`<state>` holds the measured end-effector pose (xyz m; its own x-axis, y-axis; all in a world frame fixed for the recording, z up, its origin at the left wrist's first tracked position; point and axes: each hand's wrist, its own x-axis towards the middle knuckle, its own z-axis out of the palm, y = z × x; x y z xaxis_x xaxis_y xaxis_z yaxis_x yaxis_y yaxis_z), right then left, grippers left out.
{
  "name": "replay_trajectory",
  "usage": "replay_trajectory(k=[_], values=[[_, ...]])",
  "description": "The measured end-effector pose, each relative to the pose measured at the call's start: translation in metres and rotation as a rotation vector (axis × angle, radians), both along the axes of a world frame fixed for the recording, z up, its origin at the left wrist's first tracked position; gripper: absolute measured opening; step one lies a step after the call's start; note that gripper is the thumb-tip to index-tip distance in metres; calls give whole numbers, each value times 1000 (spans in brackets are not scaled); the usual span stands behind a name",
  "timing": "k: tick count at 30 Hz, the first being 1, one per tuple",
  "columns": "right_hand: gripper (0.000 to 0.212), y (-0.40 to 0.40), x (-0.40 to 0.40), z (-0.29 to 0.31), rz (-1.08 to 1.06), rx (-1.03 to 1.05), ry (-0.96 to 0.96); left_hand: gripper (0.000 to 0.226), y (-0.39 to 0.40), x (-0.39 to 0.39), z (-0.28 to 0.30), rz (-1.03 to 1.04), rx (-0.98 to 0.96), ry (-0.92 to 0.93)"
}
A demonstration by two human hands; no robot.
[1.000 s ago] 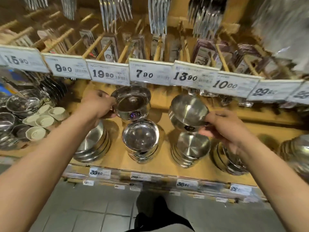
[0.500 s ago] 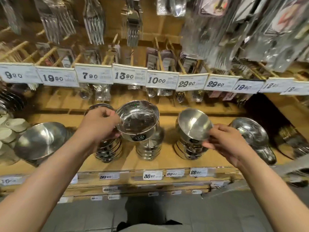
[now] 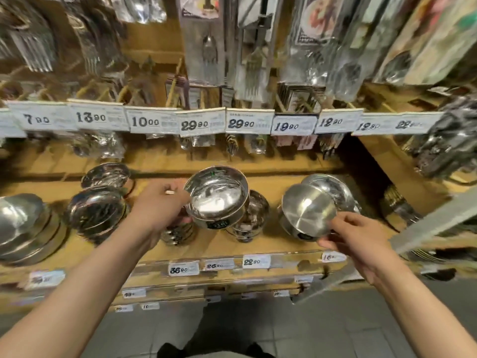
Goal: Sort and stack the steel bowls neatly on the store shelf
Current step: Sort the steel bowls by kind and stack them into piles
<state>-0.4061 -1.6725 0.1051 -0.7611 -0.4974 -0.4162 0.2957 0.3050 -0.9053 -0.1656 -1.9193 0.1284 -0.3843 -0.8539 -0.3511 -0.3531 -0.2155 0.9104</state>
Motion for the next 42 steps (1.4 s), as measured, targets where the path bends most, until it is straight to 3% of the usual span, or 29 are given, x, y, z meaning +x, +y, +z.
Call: replay_trajectory(k=[7, 12, 19, 29, 36, 42], values=[[9, -55, 29, -5, 216, -21, -42, 5, -14, 77, 6, 206, -26, -39], [8, -113, 77, -9, 313, -13, -28, 14, -54, 145, 11, 327, -29, -11], [10, -202, 142, -15, 284, 38, -3, 7, -116, 209, 9, 343, -16, -5], [8, -245, 156, -25, 292, 211, 214, 6, -145, 209, 5, 231, -22, -38], [10, -253, 135, -45, 378, 228, 286, 11, -151, 200, -11, 317, -138, -45], [8, -253, 132, -56, 406, 179, 271, 10, -154, 198, -25, 369, -121, -26]])
